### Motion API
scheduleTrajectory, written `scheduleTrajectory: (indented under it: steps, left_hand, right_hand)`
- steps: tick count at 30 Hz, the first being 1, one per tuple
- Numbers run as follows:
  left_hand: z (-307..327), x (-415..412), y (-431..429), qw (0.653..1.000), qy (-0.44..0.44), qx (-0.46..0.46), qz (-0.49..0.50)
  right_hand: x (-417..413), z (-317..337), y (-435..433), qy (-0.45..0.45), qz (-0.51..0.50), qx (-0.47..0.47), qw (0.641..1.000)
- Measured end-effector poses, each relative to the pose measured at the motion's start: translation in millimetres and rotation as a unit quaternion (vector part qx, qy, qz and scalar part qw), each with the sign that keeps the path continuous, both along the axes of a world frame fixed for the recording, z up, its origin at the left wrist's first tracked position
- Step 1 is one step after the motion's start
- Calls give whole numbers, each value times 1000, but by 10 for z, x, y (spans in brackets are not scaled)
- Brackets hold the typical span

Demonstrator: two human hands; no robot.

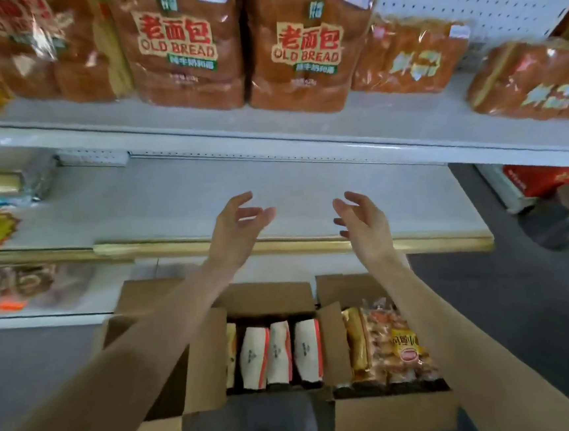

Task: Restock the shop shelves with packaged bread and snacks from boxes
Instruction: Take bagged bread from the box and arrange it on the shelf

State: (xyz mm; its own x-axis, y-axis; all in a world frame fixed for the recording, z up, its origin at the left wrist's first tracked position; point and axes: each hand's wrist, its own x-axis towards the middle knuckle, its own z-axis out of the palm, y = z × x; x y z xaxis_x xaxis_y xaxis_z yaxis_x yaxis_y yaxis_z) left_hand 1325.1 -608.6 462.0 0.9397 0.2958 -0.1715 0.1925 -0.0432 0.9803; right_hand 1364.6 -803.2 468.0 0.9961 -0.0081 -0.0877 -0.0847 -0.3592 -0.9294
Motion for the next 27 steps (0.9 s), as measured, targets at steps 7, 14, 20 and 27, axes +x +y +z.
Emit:
scheduleTrajectory:
  steps: [7,14,20,27]
  left_hand:
    - [-1128,177,35,995,104,6,2]
    - [-2334,137,-218,978,206,38,-13]
    - [-3483,20,-551,955,293,30,20]
    - [-4566,-126,-891,932,361,14,-7]
  right_hand:
    - [310,-1128,-23,91,-5,-31,995]
    - [265,-2432,-262,202,16,-56,978]
    - [124,-3528,-578,280,11,-76,957]
    - [-30,-4654,-866,335,17,-103,936]
